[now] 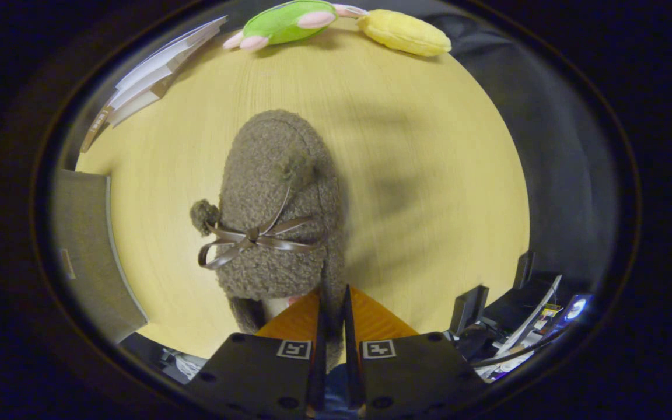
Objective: Open the storage box then place both shoes into the box .Put the left shoe in first, then the right shoe, with the right side of both shoes facing outward in a uniform manner.
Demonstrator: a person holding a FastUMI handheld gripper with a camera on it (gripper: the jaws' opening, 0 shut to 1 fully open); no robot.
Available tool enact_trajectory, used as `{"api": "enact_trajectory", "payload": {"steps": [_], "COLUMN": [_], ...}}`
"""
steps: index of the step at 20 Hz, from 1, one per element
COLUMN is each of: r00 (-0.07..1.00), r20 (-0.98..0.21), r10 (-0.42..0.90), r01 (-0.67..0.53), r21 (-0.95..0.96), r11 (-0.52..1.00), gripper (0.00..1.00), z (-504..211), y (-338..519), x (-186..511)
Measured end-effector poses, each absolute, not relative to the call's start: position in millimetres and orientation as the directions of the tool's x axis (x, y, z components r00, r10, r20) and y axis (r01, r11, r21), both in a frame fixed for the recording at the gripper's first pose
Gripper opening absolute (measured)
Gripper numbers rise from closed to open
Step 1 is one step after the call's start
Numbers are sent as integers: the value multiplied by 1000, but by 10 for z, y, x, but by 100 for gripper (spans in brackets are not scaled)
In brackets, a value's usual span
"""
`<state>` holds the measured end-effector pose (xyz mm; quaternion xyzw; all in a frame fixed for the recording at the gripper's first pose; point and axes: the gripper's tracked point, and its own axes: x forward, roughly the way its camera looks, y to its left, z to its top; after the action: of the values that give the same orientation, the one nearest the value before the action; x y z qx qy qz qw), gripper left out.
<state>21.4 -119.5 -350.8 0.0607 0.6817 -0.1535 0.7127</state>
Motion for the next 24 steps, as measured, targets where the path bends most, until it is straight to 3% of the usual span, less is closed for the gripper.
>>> {"api": "enact_trajectory", "payload": {"steps": [9, 14, 18, 24], "r00": [36, 80, 116, 87], "r20": [-989, -978, -970, -959], "r10": [-147, -192, -212, -270], "r01": [316, 306, 363, 355], "r21": [-128, -159, -157, -223], "r11": [940, 939, 919, 908], "gripper": [4, 4, 3, 3], "z": [-3492, -3444, -3309, -3058], "y": [-1184, -1181, -1117, -957], "x": [205, 178, 168, 63]}}
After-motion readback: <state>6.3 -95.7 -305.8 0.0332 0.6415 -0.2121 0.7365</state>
